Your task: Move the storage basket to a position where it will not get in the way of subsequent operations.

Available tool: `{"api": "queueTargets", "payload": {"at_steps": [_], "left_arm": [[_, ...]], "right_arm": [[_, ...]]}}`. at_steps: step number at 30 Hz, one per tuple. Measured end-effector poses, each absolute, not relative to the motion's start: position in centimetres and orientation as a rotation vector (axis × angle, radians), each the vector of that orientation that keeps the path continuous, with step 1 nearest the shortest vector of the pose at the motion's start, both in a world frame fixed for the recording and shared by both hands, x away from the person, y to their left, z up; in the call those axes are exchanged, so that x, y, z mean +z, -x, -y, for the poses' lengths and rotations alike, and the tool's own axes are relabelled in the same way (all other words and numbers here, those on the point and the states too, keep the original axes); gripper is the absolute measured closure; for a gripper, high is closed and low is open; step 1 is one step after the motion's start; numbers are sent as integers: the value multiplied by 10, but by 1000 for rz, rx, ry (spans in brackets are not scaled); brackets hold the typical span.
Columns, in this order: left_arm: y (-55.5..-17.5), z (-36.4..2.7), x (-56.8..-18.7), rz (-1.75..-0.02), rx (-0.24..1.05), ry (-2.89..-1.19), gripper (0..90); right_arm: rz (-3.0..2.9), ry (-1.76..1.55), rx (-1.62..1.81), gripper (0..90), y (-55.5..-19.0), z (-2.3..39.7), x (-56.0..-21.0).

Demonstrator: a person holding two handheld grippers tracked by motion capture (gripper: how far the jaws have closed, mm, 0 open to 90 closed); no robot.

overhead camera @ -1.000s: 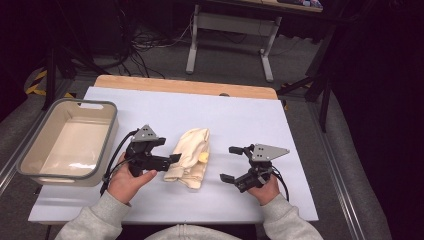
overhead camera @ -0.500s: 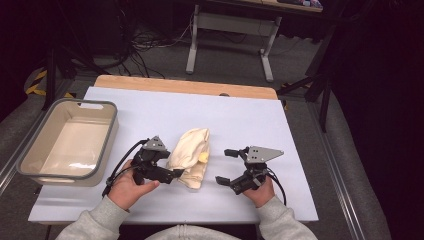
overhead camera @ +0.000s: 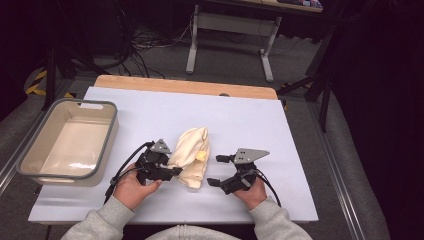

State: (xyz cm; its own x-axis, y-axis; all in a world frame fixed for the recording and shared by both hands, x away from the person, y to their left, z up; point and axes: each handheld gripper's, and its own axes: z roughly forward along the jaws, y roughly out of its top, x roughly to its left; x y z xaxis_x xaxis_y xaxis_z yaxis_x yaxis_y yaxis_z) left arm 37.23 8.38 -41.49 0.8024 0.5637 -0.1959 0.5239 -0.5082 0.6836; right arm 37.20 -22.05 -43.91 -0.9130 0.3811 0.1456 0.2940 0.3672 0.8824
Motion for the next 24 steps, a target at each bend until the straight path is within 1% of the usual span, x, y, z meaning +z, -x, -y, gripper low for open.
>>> {"api": "queueTargets", "payload": {"at_steps": [2, 4, 11, 16, 24], "left_arm": [[-374, -88, -412, -806, 54, -2186, 622], [-376, -91, -407, -805, 44, -2168, 627], [-386, -97, -381, -782, 119, -2185, 623], [-404, -102, -363, -765, 166, -2208, 620], [-436, -110, -363, -844, 192, -2153, 619]], "right_arm": [[-2548, -656, 1625, 147, -375, 218, -441], [-2560, -661, 1602, 156, -375, 214, -443], [-2579, -674, 1519, 155, -376, 207, -447], [-2568, -663, 1527, 145, -375, 209, -445], [-2563, -653, 1516, 132, -373, 210, -444]]}}
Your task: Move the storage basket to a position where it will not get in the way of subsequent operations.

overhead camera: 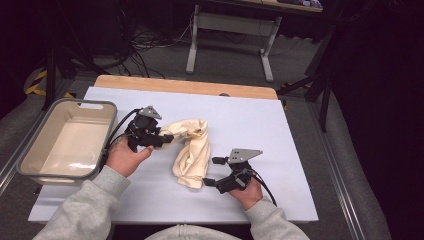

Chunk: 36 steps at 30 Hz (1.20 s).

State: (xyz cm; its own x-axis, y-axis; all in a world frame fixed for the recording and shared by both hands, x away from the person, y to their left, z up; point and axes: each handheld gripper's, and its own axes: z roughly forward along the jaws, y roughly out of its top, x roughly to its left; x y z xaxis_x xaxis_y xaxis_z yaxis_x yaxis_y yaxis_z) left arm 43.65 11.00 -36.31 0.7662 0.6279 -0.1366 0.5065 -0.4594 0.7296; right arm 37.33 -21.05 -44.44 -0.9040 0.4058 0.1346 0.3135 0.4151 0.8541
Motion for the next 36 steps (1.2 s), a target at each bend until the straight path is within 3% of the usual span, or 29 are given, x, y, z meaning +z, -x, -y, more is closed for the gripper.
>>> {"api": "queueTargets", "payload": {"at_steps": [17, 27, 36], "left_arm": [[-495, -112, -400, -1002, 211, -2063, 568], [-493, -127, -395, -1079, 291, -2014, 334], [-460, -143, -379, -1070, 339, -1957, 168]], "right_arm": [[-2533, -643, 1501, 96, -373, 213, -443], [-2543, -628, 1509, 83, -372, 212, -444], [-2480, -639, 1548, 50, -372, 216, -438]]}}
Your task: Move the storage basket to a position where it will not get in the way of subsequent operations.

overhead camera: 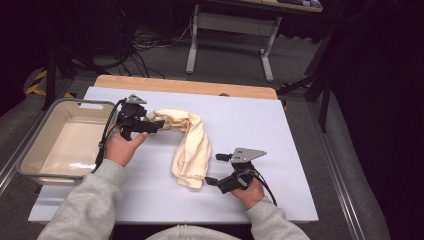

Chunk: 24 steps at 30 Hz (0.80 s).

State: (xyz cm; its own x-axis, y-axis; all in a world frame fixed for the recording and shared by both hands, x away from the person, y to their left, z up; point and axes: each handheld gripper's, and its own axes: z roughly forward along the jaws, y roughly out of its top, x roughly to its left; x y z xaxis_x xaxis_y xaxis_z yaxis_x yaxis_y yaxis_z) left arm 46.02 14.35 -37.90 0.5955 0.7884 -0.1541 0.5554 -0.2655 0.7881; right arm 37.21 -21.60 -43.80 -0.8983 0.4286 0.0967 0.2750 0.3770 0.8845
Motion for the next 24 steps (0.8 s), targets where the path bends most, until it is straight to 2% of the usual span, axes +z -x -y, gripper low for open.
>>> {"api": "queueTargets", "payload": {"at_steps": [5, 14, 24], "left_arm": [[-436, -150, -376, -1040, 309, -1927, 161], [-406, -140, -393, -938, 157, -1981, 309], [-392, -117, -413, -869, 68, -2051, 344]], "right_arm": [[-2469, -630, 1556, 23, -372, 215, -433], [-2497, -593, 1505, 67, -375, 202, -421], [-2537, -578, 1479, 95, -383, 179, -411]]}}
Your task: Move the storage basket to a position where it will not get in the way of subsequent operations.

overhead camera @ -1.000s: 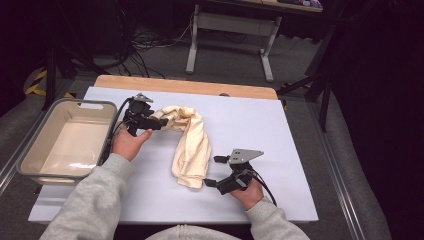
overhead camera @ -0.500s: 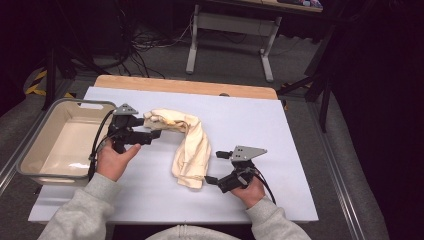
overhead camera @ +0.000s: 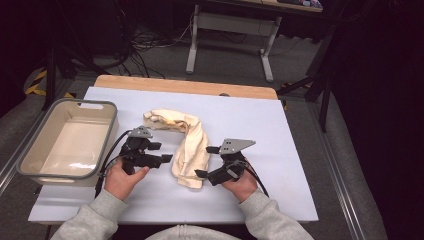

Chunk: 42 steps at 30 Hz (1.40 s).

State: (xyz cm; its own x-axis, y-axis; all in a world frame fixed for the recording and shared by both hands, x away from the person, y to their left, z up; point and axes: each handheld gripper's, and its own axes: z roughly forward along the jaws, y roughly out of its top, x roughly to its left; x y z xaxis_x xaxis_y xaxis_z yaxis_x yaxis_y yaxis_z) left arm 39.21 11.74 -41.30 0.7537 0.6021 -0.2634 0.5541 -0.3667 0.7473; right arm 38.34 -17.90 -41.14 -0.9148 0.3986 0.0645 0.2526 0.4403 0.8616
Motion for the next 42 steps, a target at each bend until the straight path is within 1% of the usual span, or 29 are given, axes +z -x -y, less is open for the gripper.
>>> {"api": "queueTargets", "payload": {"at_steps": [5, 9, 18, 22, 24, 29, 33, 35, 36, 37, 40, 42], "left_arm": [[-390, -109, -423, -857, 71, -2082, 373], [-387, -105, -429, -842, 76, -2119, 376], [-383, -105, -439, -848, 56, -2140, 376], [-383, -102, -442, -855, 45, -2149, 377], [-383, -101, -443, -850, 36, -2149, 378], [-386, -97, -445, -843, 18, -2145, 391], [-389, -92, -446, -852, 5, -2137, 398], [-392, -89, -447, -850, -11, -2138, 418], [-393, -88, -447, -848, -4, -2136, 436], [-394, -87, -447, -848, -24, -2134, 455], [-398, -84, -448, -841, -77, -2128, 542], [-400, -83, -449, -828, -117, -2126, 636]], "right_arm": [[-2559, -557, 1458, 101, -385, 161, -409], [-2559, -554, 1454, 119, -388, 149, -408], [-2579, -626, 1352, 215, -401, 135, -417], [-2595, -642, 1308, 285, -403, 133, -421], [-2596, -658, 1294, 340, -404, 135, -421], [-2635, -692, 1246, 584, -407, 144, -420], [-2652, -723, 1220, 727, -408, 149, -419], [-2647, -726, 1209, 757, -407, 150, -418], [-2643, -725, 1208, 765, -407, 150, -417], [-2637, -724, 1210, 771, -406, 151, -416], [-2621, -732, 1232, 779, -405, 156, -412], [-2610, -736, 1249, 780, -404, 160, -409]]}}
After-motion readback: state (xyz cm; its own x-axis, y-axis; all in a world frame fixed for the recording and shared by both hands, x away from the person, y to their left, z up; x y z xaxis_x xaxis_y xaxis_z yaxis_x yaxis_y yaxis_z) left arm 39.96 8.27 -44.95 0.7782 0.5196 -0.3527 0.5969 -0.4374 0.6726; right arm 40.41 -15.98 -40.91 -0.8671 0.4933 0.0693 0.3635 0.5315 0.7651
